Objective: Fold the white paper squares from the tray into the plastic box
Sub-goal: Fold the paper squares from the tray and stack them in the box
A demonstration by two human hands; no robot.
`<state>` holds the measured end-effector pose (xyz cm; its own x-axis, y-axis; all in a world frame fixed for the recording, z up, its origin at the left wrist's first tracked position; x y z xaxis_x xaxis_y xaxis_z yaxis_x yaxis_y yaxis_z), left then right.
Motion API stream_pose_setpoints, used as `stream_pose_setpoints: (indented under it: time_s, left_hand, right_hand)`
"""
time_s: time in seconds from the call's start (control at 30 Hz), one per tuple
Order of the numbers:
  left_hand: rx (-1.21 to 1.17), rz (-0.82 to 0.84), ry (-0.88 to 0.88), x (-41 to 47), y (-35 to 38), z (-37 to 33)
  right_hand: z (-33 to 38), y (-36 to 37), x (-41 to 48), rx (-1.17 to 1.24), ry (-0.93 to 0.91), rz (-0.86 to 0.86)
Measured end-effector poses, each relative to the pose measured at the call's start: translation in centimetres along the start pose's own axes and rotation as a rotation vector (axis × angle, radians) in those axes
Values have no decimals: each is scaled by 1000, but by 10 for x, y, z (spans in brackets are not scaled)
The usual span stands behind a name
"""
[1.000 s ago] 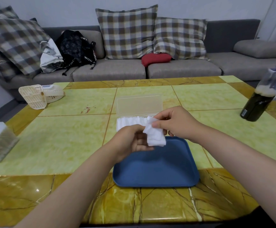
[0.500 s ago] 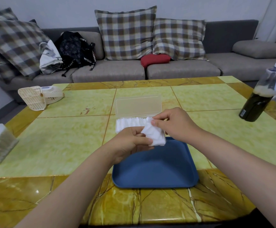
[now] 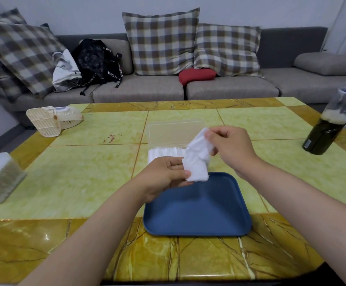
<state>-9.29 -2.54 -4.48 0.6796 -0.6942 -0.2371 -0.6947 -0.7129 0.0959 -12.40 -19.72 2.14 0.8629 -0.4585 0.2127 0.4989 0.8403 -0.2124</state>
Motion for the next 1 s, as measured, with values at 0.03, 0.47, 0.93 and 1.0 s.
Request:
stream_pose_setpoints:
  time_s: [0.03,0.47,0.93,1.0]
  left_hand:
    - [26,-16,-8,0,-2,1]
    - [77,31,1,-2,7,1]
    - [-68,33,27,0,8,-3]
    - [-59,8,20,1,4,-2]
  right_hand:
    - [4,-1,2,22,5,42]
    - [0,30,-10,-463,-110,350]
    - [2,11,-8,-140,1,171]
    - [6,7,-6,-55,-22,106]
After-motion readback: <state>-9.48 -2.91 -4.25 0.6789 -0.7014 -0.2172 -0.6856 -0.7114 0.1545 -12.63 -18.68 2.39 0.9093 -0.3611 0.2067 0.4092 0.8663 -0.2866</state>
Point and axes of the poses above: each hand's wrist, its own x-axis towards the middle knuckle, its own y-axis out of the palm, z = x × y, the point moved 8 cm from there along x, towards the middle knuckle, and after that the axes turned 4 degrees about x, right-handed, at the moved point
